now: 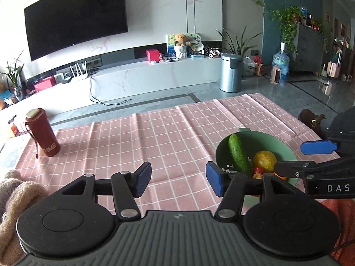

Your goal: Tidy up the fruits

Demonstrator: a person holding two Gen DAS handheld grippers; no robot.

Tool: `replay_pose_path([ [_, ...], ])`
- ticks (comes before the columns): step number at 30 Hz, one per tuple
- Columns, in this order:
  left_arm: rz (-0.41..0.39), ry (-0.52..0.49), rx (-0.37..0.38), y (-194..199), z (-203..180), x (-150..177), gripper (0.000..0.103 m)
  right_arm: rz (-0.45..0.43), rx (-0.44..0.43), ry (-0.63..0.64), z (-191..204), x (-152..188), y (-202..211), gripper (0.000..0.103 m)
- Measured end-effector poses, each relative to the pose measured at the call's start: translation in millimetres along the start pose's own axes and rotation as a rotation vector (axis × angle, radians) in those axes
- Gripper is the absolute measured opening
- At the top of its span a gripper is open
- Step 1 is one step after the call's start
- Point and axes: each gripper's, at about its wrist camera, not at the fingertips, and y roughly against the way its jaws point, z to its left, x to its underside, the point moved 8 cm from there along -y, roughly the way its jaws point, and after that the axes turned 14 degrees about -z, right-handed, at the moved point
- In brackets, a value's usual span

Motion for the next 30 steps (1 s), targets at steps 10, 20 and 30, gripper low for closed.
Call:
replay_pose_path([
  [10, -0.054, 0.023, -0.123, 30, 12, 38, 0.08, -0.096, 0.091, -0.027, 45, 55, 31, 0.067],
  [20, 0.038, 0.033, -0.178, 20, 20, 86, 0.081, -0.15, 0.129, -0.009, 53, 84, 20, 0.067],
  [30, 0.111, 0.081, -0.208, 13, 33, 108, 0.081, -0.153, 0.12, -0.029, 51, 91, 1, 0.075],
])
